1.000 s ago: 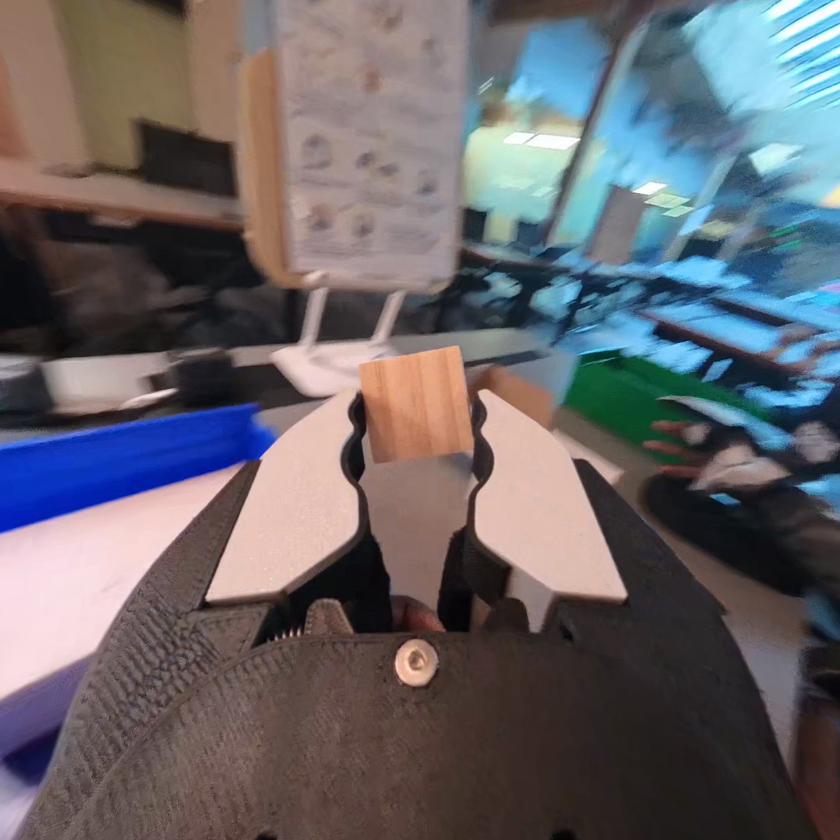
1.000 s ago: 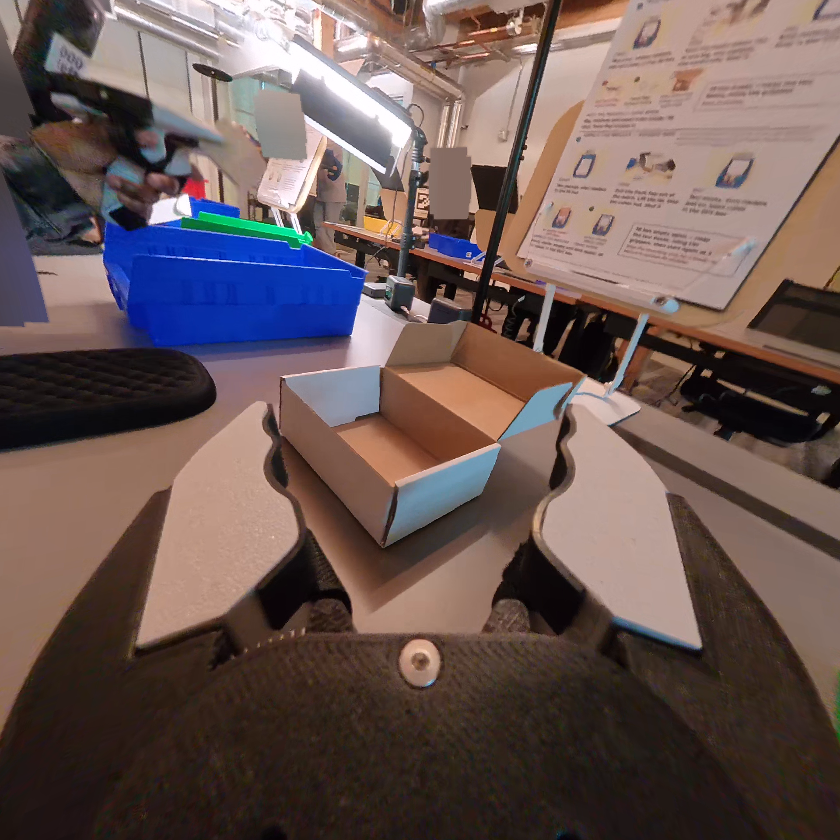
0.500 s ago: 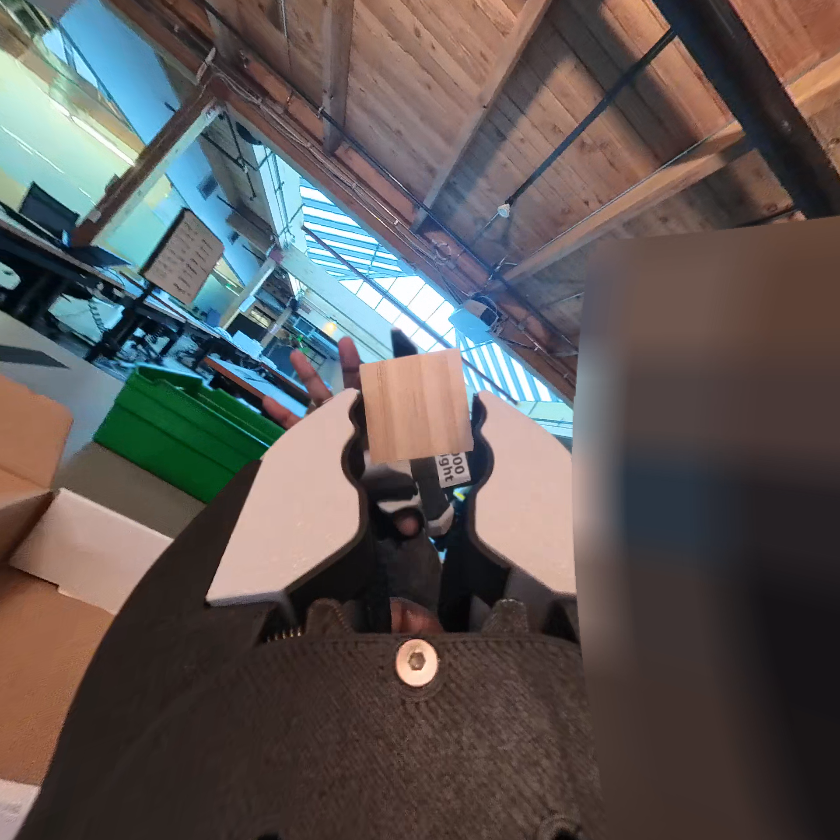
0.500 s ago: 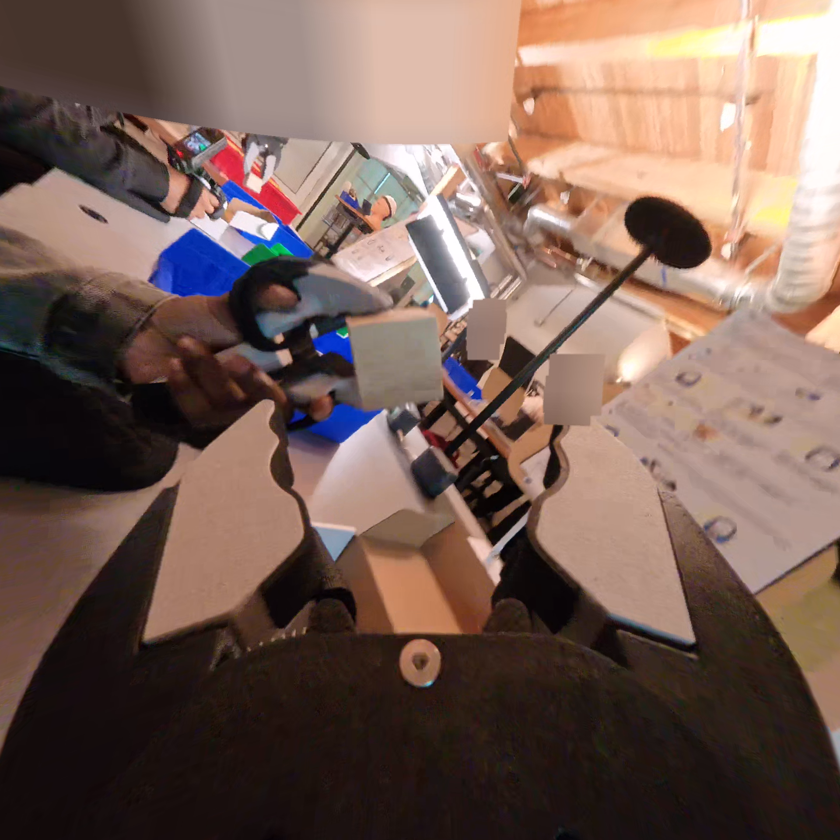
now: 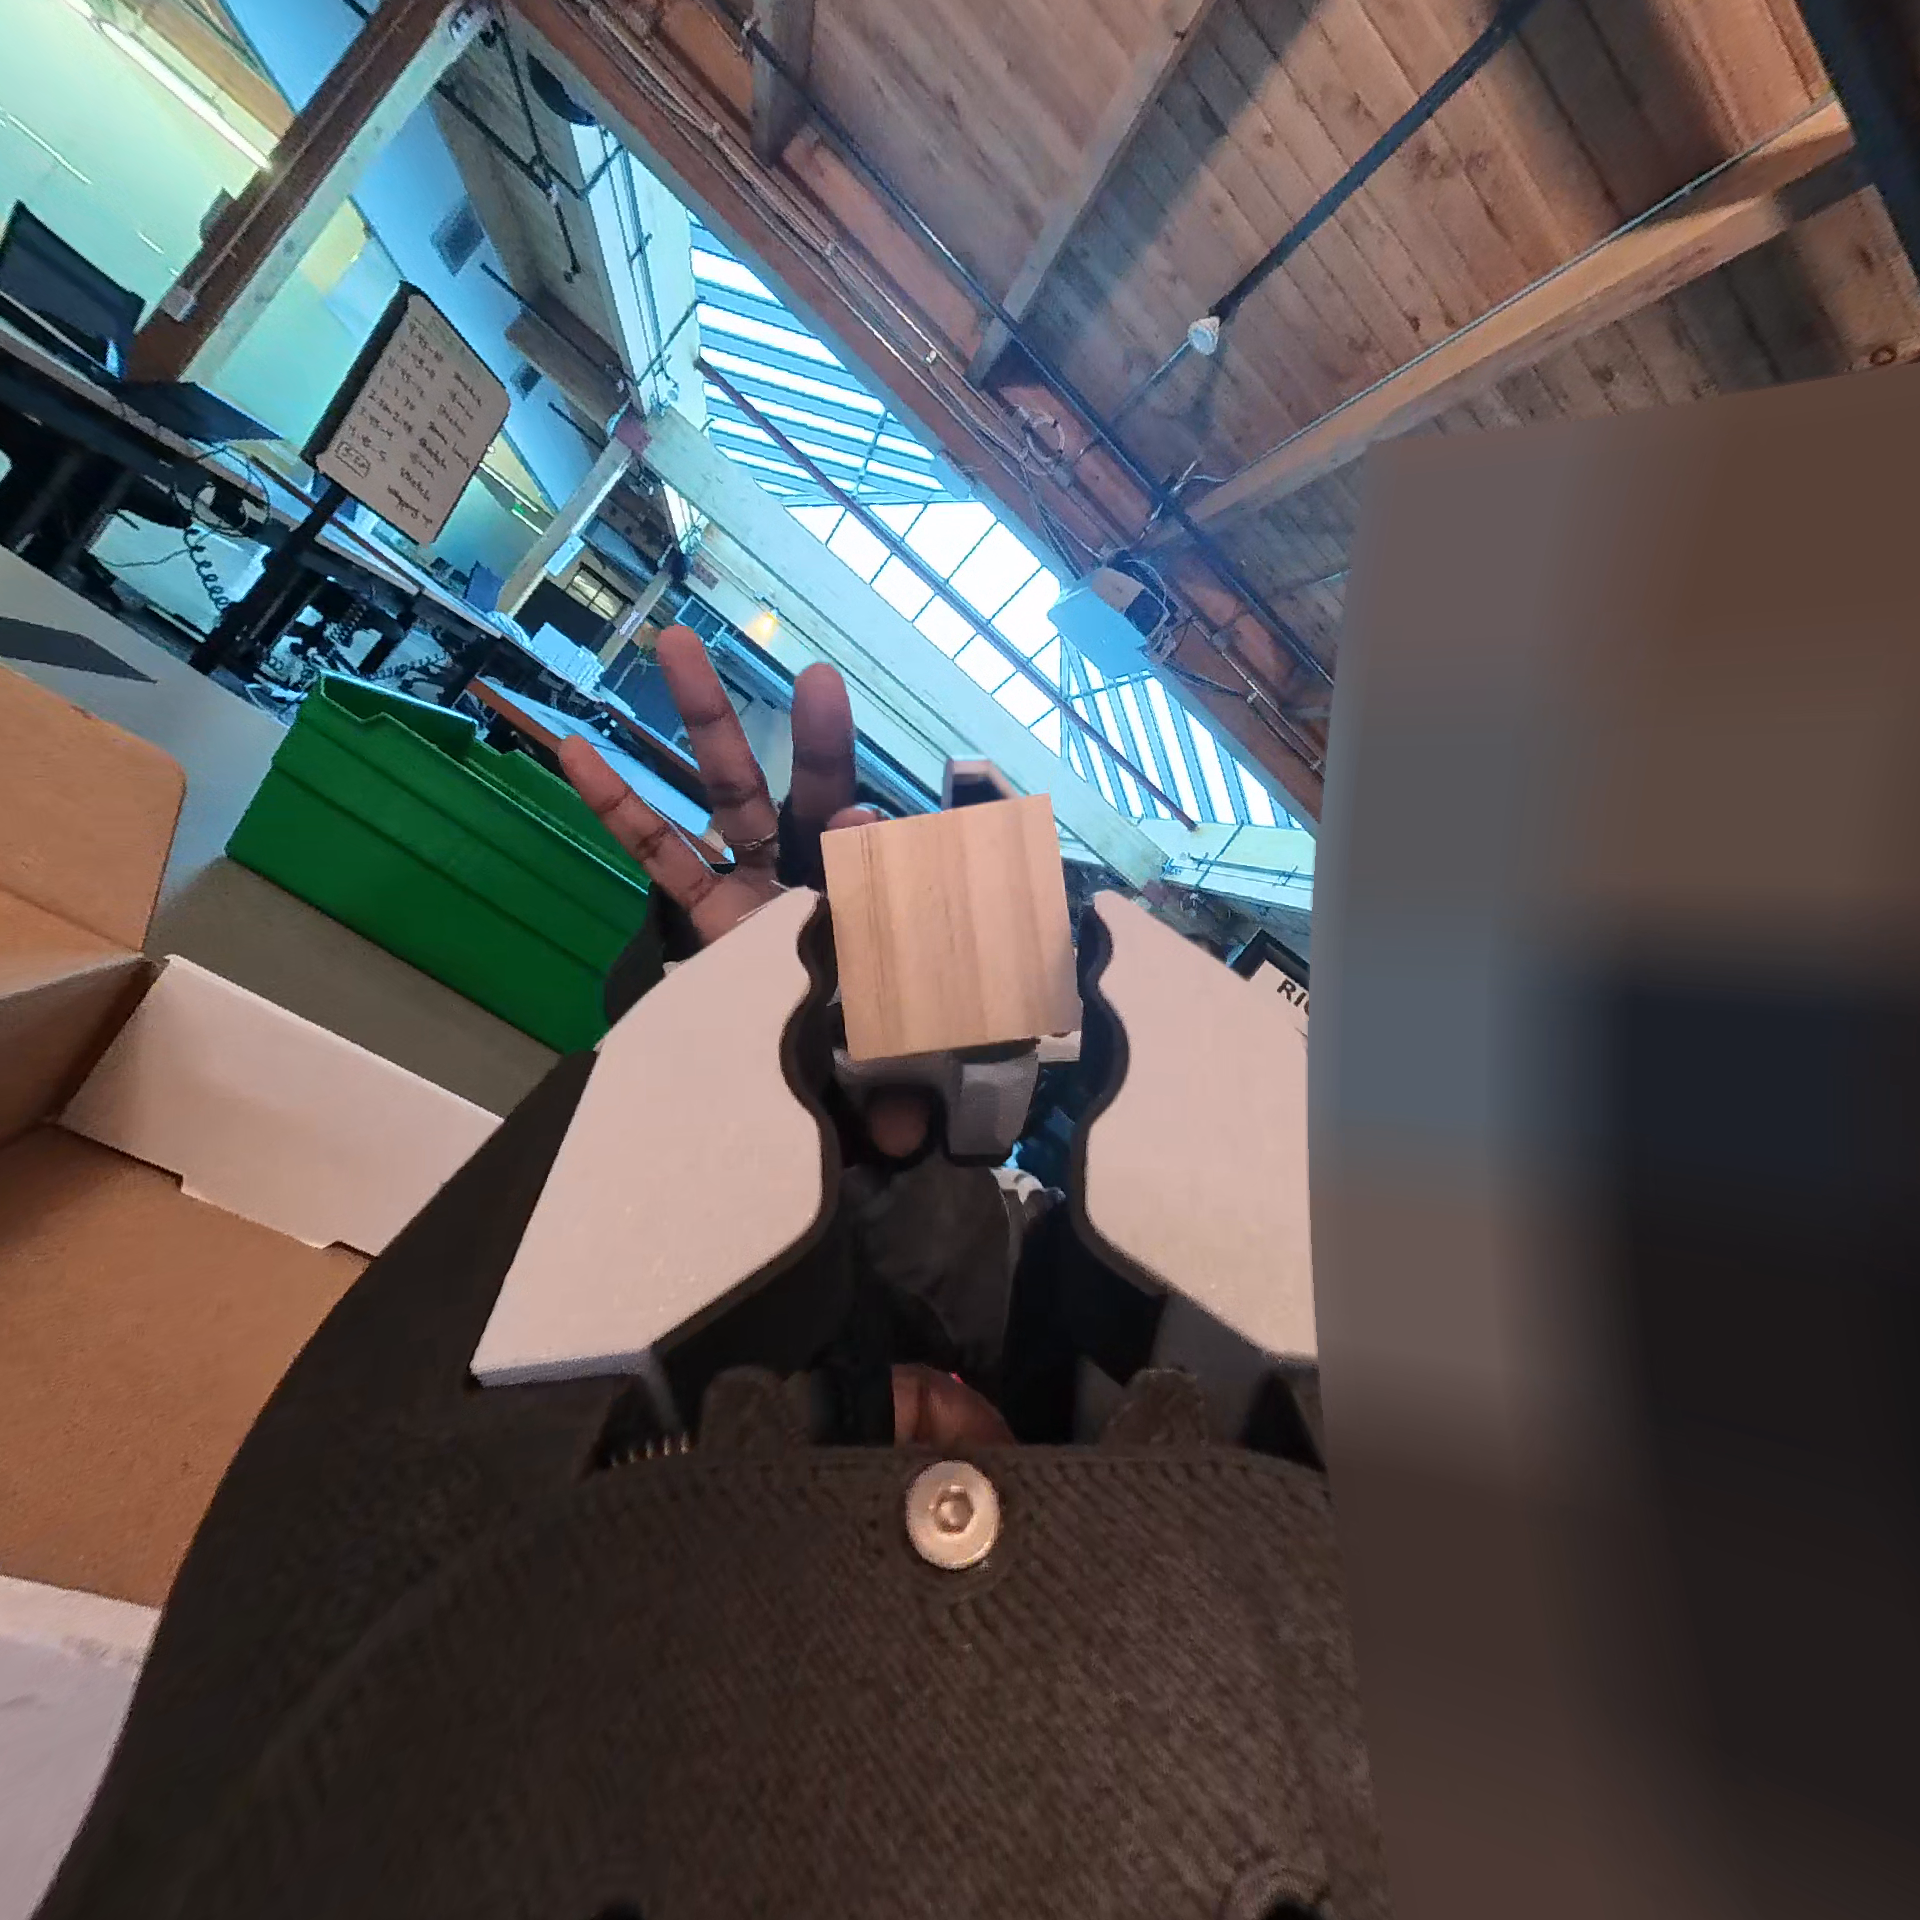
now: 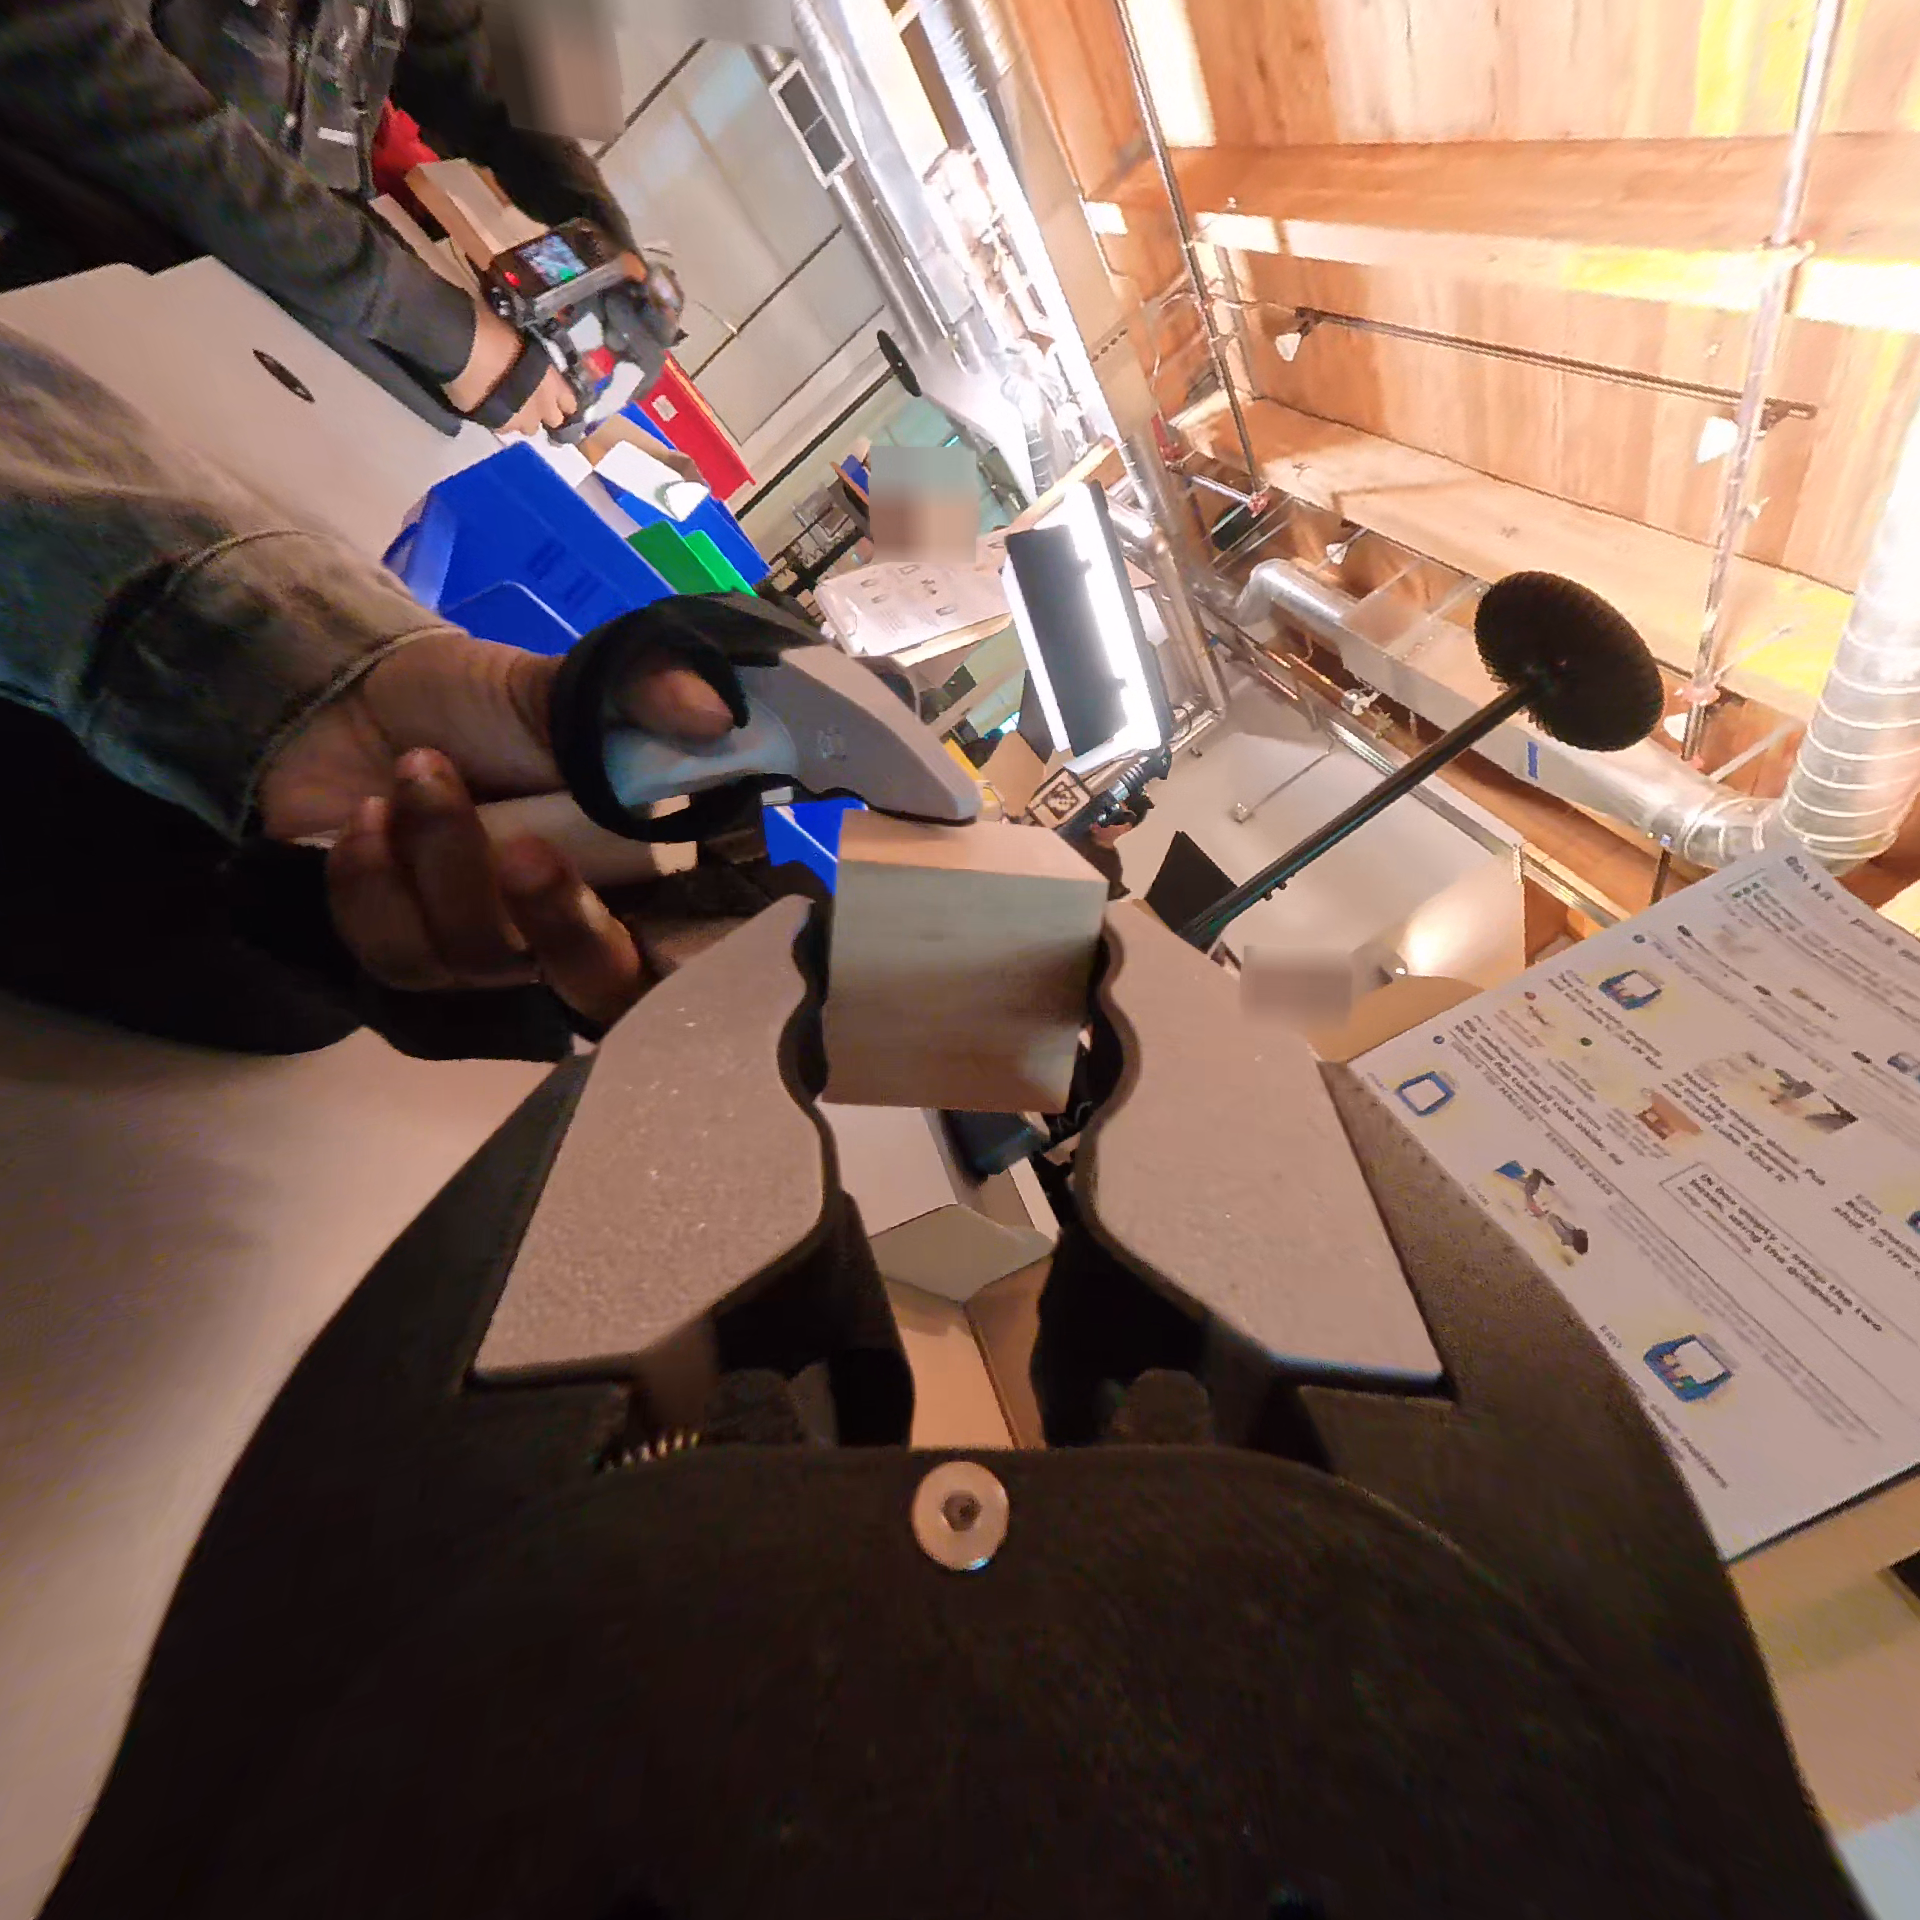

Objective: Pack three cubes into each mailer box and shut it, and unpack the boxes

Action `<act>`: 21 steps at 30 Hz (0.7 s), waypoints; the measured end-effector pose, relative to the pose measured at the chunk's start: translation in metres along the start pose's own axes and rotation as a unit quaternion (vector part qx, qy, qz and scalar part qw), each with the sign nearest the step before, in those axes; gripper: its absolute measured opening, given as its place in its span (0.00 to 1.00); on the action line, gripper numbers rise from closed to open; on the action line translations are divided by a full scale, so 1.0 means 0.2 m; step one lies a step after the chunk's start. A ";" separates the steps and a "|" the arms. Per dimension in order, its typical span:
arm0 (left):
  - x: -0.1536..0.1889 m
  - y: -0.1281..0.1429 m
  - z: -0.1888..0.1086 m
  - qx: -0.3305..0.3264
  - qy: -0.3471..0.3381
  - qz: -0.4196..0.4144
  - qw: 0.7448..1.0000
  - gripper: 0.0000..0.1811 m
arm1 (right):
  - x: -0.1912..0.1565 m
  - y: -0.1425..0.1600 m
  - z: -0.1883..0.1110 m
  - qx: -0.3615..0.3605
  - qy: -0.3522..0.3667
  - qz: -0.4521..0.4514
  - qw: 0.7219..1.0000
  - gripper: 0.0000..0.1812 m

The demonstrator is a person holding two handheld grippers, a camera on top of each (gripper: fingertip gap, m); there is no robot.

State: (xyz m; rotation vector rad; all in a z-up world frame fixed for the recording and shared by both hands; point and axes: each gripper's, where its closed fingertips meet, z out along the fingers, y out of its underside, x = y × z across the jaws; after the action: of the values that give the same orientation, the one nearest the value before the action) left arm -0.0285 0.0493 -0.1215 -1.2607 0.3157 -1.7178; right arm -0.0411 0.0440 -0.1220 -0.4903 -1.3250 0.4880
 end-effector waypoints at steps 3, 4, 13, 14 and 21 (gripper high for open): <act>0.01 0.00 0.00 -0.004 -0.003 0.024 1.000 0.29 | 0.00 0.00 0.00 -0.006 -0.006 0.004 1.000 0.25; 0.01 0.00 0.00 -0.005 -0.008 0.042 0.999 0.30 | 0.00 0.00 0.00 -0.009 -0.009 0.005 1.000 0.25; -0.15 -0.38 -0.30 0.135 -0.285 0.318 0.894 0.37 | 0.04 0.27 -0.02 -0.179 -0.132 0.078 0.972 0.26; -0.16 -0.39 -0.32 0.123 -0.306 0.352 0.876 0.37 | 0.03 0.31 -0.01 -0.208 -0.164 0.091 0.960 0.27; -0.15 -0.40 -0.33 0.096 -0.331 0.435 0.832 0.40 | -0.18 0.59 -0.01 -0.396 -0.374 0.204 0.813 0.26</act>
State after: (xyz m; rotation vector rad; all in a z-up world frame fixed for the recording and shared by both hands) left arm -0.1274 0.0947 -0.1151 -1.2037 0.2304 -0.4724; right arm -0.0522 0.1169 -0.2208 -1.4028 -2.2111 0.4782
